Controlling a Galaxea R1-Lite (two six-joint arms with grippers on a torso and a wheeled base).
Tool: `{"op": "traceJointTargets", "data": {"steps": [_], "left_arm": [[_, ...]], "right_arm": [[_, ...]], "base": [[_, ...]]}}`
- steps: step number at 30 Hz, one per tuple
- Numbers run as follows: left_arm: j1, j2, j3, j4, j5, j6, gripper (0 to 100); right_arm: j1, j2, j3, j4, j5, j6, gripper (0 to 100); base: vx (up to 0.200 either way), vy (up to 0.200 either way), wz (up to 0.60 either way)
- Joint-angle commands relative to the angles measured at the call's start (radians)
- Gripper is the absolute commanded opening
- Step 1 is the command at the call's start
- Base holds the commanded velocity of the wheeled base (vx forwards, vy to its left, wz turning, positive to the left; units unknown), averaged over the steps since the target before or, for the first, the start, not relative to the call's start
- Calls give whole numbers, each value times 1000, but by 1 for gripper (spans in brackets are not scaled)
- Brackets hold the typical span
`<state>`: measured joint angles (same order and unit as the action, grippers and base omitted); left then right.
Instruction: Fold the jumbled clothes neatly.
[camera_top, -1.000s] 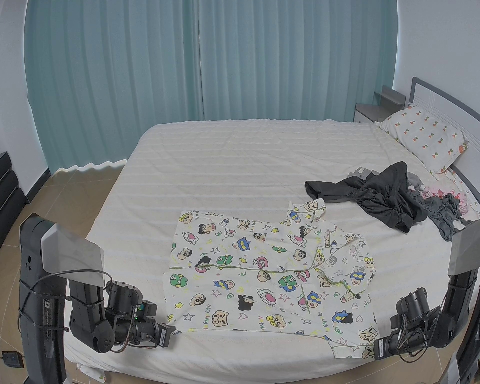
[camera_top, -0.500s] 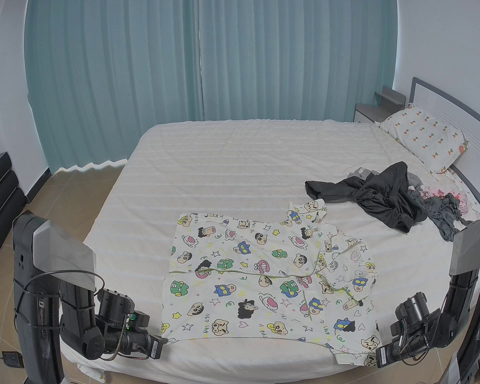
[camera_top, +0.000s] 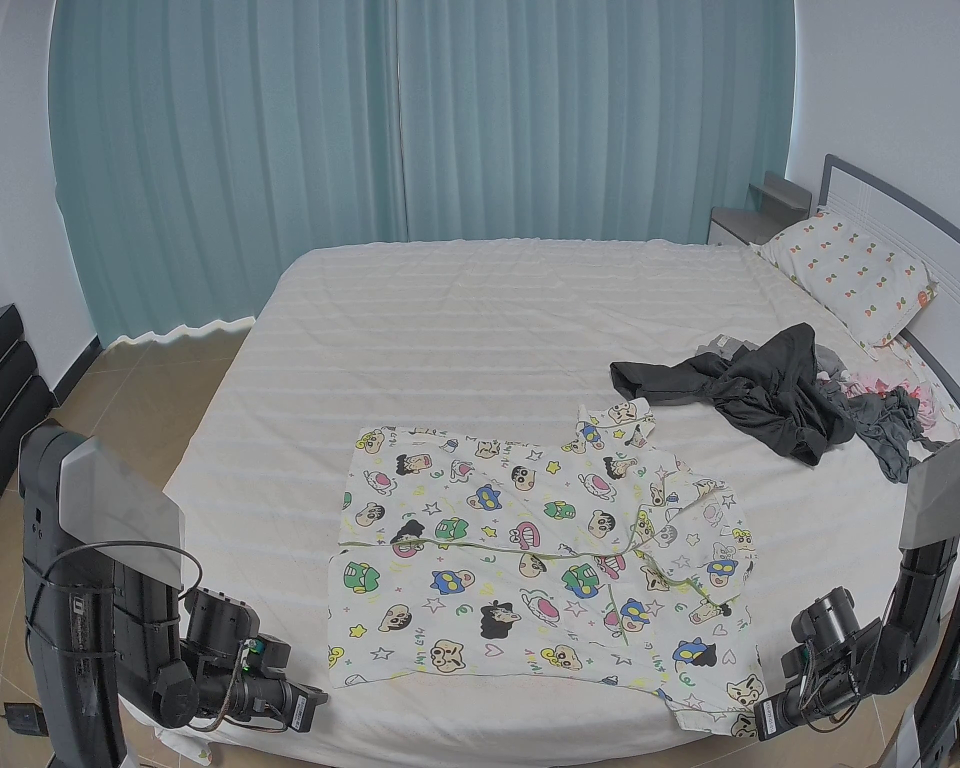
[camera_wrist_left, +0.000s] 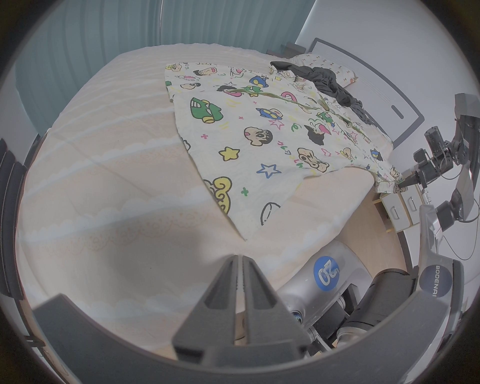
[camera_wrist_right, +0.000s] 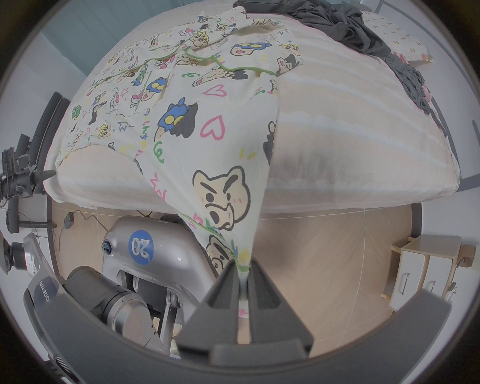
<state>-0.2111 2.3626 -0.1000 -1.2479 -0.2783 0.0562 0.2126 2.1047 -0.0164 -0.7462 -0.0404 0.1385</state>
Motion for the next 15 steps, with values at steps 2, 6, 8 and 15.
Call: {"op": "traceJointTargets", "data": {"steps": [2,6,8,15], "left_arm": [[16,-12,29,-50,-4,-39,100],[39,-71,68,-128,-18,-162,100],[39,-112,75,-157,-36,-237,100],[22,-325,95,-193,-68,-536,100]], "right_arm": [[-1,-6,16,-35,1,6,100],[-27,-91,16,-39,7,10,100],[-35,-158,15,-41,19,12,100],[-47,-459,-106,-25,37,36,100]], "base": [[0,0,0],[0,0,0],[0,0,0],[0,0,0]]}}
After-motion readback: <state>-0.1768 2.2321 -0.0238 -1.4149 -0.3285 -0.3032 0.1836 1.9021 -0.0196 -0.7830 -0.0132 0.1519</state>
